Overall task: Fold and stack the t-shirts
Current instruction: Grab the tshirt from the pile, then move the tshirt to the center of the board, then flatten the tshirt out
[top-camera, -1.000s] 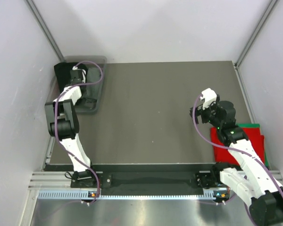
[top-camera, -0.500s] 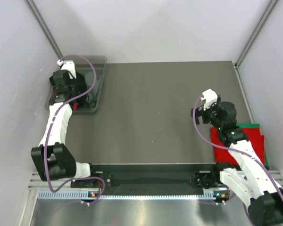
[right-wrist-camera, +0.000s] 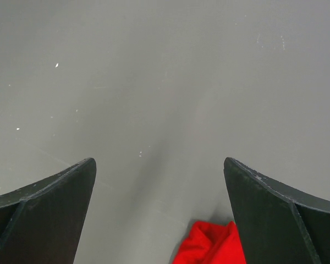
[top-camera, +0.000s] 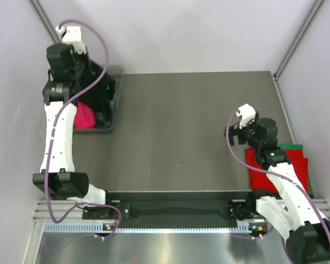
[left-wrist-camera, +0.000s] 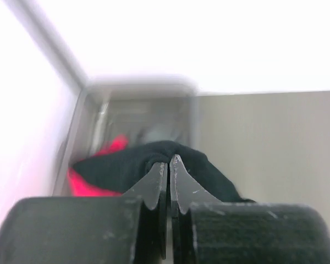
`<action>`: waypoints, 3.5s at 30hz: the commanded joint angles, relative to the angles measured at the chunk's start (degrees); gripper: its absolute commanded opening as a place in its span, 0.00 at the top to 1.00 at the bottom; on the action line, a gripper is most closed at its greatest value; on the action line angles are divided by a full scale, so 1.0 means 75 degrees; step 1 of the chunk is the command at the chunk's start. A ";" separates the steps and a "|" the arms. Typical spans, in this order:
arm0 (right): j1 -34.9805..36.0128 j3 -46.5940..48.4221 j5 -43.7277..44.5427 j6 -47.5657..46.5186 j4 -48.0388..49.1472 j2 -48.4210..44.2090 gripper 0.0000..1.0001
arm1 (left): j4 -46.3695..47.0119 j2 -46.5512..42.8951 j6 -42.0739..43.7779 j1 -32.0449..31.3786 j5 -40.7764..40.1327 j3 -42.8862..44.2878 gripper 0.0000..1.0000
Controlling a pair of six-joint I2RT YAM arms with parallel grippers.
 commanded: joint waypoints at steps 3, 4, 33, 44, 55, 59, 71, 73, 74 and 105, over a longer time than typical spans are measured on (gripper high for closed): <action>-0.0148 0.0006 -0.0209 -0.0135 0.0189 0.0076 0.00 | -0.0479 0.0677 0.0216 -0.1466 0.0142 0.2776 1.00; -0.0206 0.0006 -0.0221 -0.0124 0.0178 0.0053 0.01 | -0.0666 0.0864 0.0287 -0.1736 -0.0103 0.3038 1.00; 0.1348 0.2148 -0.1629 -0.2733 -0.0667 0.2227 0.20 | 0.1968 0.1755 0.0101 -0.4118 0.1467 -0.1730 1.00; 0.3776 0.3076 -0.0364 -0.3757 0.0807 0.4809 0.20 | 0.1805 0.3186 -0.0216 -0.3754 0.1347 0.0309 1.00; 0.5254 0.3018 0.2168 -0.3616 0.3247 0.5923 0.21 | 0.1746 0.3233 -0.0251 -0.3754 0.1277 0.0380 1.00; 0.5430 0.2924 0.2812 -0.3663 0.3470 0.5865 0.27 | 0.1735 0.3186 -0.0240 -0.3743 0.1242 0.0345 1.00; 0.5336 0.2736 0.3752 -0.4072 0.3235 0.4927 0.34 | 0.1676 0.3433 -0.0157 -0.3754 0.1160 0.0532 1.00; 0.5313 0.2736 0.3740 -0.4143 0.3515 0.5149 0.33 | 0.1664 0.3397 -0.0204 -0.3754 0.1218 0.0533 1.00; 0.5324 0.2782 0.3717 -0.4155 0.3599 0.5254 0.33 | 0.1664 0.3339 -0.0193 -0.3754 0.1230 0.0509 1.00; 0.2150 0.4365 0.4326 -0.4870 0.3377 0.3873 1.00 | 0.2486 0.1052 0.0686 -0.4035 0.1276 -0.3498 0.28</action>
